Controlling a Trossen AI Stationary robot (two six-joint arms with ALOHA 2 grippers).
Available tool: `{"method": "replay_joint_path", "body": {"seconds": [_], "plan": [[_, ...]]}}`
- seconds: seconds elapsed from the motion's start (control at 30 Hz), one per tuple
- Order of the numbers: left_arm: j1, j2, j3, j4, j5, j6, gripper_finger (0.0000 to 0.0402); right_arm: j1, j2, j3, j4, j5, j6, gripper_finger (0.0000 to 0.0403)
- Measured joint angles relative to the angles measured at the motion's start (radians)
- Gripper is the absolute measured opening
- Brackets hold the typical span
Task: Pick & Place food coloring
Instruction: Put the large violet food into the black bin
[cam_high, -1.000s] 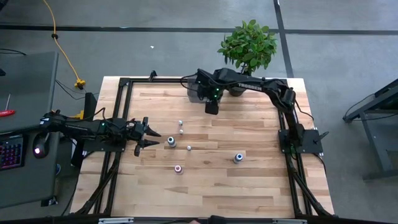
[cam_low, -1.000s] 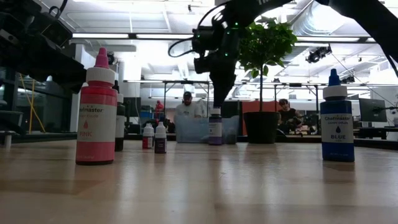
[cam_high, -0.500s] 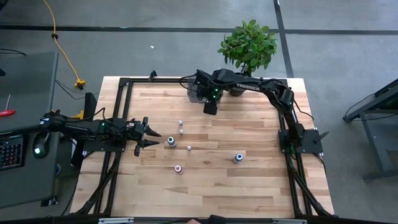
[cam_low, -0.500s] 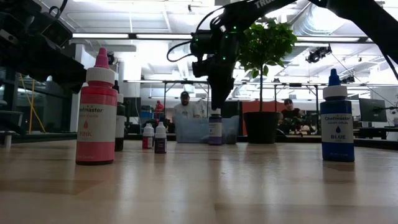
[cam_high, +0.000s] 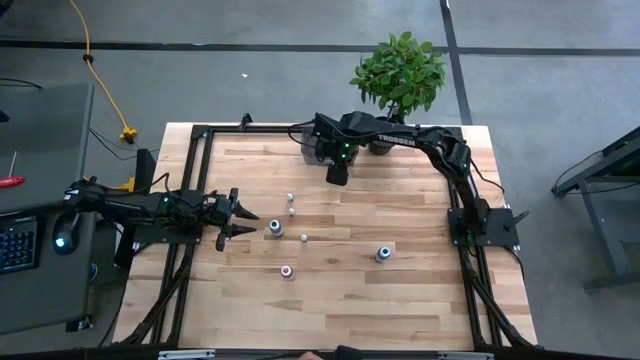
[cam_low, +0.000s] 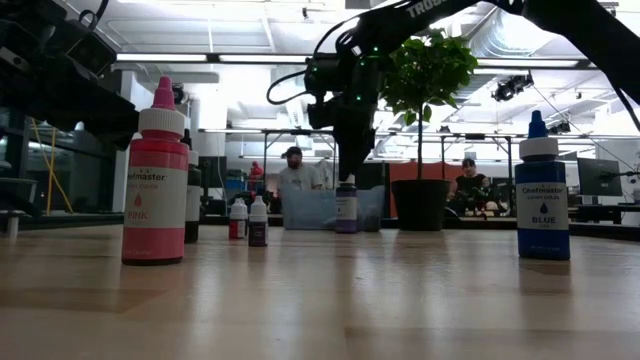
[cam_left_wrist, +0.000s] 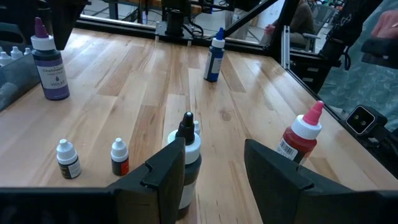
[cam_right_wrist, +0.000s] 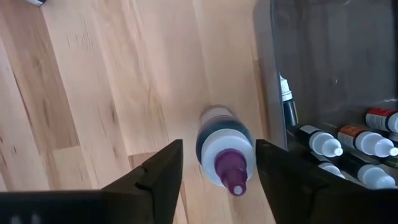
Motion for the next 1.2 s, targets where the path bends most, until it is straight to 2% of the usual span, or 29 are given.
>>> {"method": "replay_joint_path", "body": {"seconds": [0.37,1.2], "plan": [[0.000,0.000,0.000,0.000,0.000,0.000,0.0163,0.000,0.000,0.000,-0.002,-0.005,0.008,0.0116],[0.000,0.000,0.000,0.000,0.000,0.000,0.0163,0.011,0.000,0.000,0.007,-0.019,0.019,0.0111]]}}
